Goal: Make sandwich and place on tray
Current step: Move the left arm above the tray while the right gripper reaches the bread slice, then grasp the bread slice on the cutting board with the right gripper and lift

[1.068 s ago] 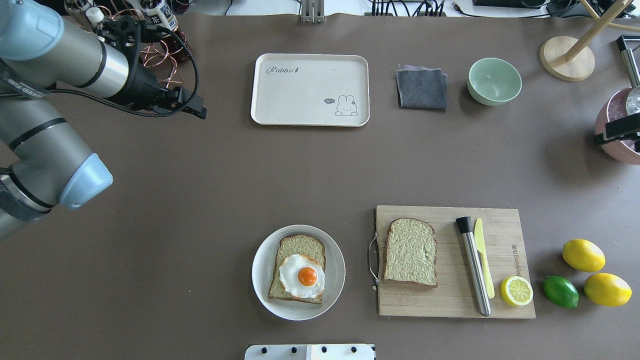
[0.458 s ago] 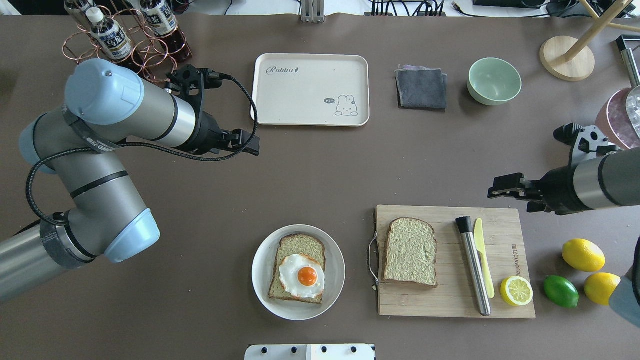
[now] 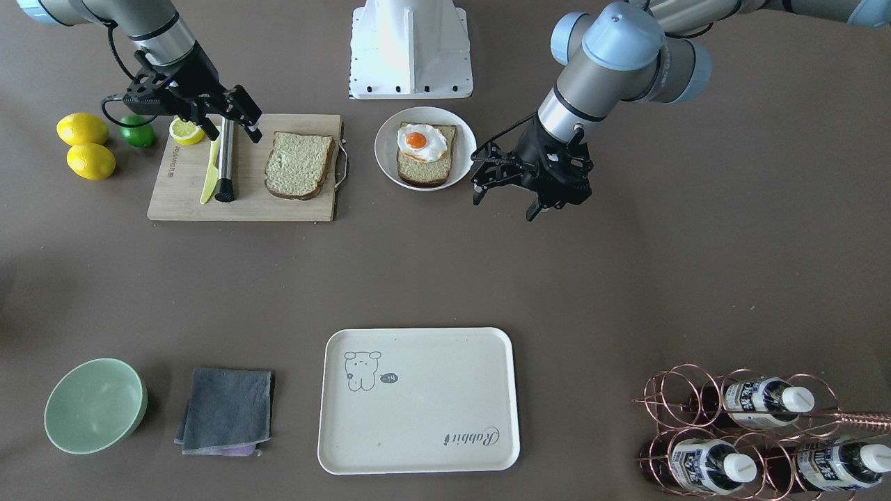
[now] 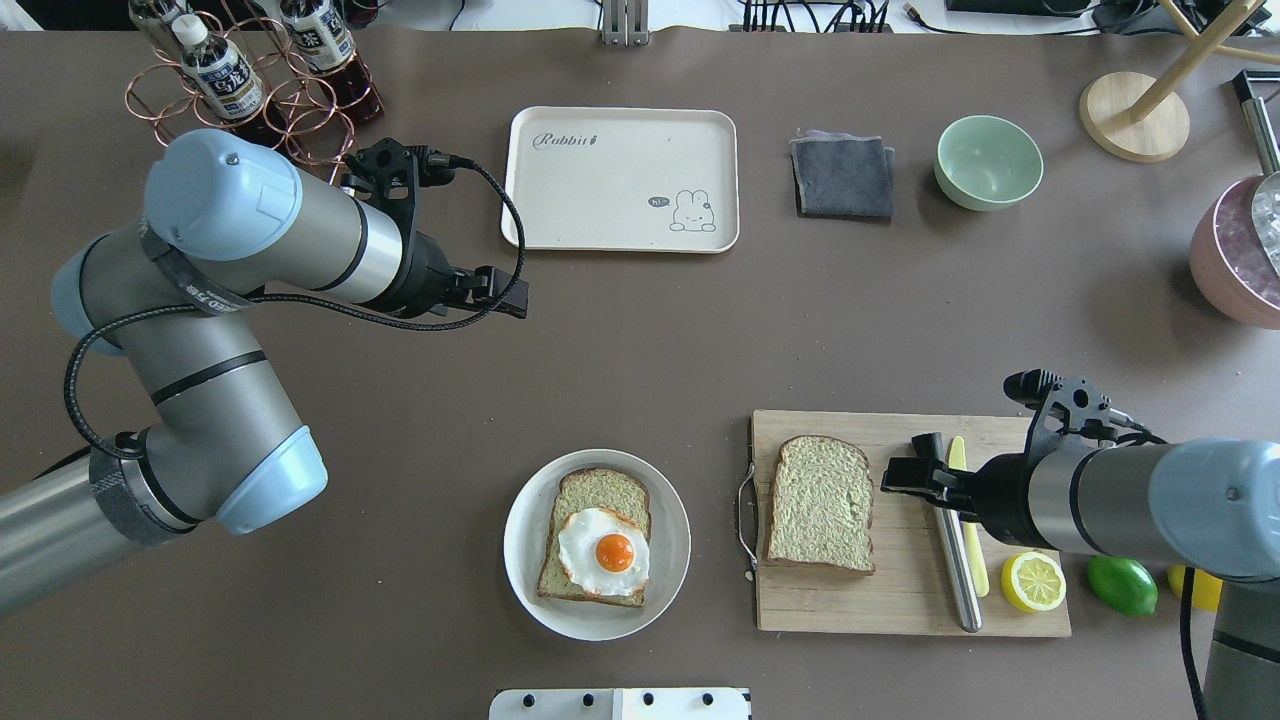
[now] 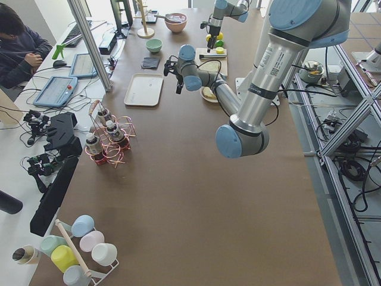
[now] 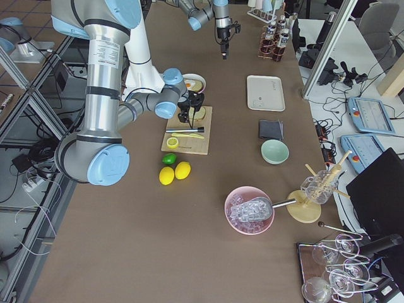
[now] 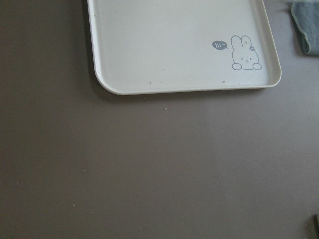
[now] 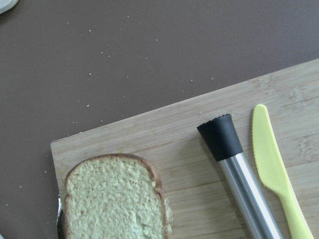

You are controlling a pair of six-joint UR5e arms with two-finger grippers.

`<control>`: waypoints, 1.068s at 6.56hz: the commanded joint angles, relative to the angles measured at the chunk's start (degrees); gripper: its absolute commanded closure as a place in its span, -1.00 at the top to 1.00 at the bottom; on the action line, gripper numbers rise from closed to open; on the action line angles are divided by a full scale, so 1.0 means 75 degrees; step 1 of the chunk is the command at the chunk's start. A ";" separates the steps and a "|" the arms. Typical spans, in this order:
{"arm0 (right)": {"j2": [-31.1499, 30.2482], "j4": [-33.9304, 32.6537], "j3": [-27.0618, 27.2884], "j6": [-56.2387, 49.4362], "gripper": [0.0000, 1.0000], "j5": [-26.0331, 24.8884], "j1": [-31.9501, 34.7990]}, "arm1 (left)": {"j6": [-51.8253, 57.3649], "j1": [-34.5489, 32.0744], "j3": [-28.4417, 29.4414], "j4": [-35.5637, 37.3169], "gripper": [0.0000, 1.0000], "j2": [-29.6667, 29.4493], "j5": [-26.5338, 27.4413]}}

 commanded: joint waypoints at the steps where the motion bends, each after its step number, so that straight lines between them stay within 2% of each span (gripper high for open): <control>1: 0.0153 0.0009 -0.0067 0.0144 0.81 -0.0733 -0.0860 | 0.0002 0.0005 -0.0006 -0.0010 0.99 0.0000 0.0001; 2: 0.0154 0.0288 -0.0149 0.0109 0.72 -0.0722 -0.0862 | 0.0002 0.0005 -0.0018 0.0002 0.99 0.0000 0.0001; 3: 0.0201 0.0906 -0.0591 0.0097 0.67 -0.0722 -0.0874 | 0.0002 0.0005 -0.0029 -0.0010 0.99 0.0000 0.0001; 4: 0.0271 0.1051 -0.0735 0.0085 0.62 -0.0733 -0.0862 | 0.0002 0.0005 -0.0030 -0.0010 0.99 -0.0012 0.0001; 7: 0.0283 0.1052 -0.0900 0.0097 0.19 -0.0838 -0.0920 | 0.0002 0.0005 -0.0030 -0.0010 0.99 -0.0012 0.0001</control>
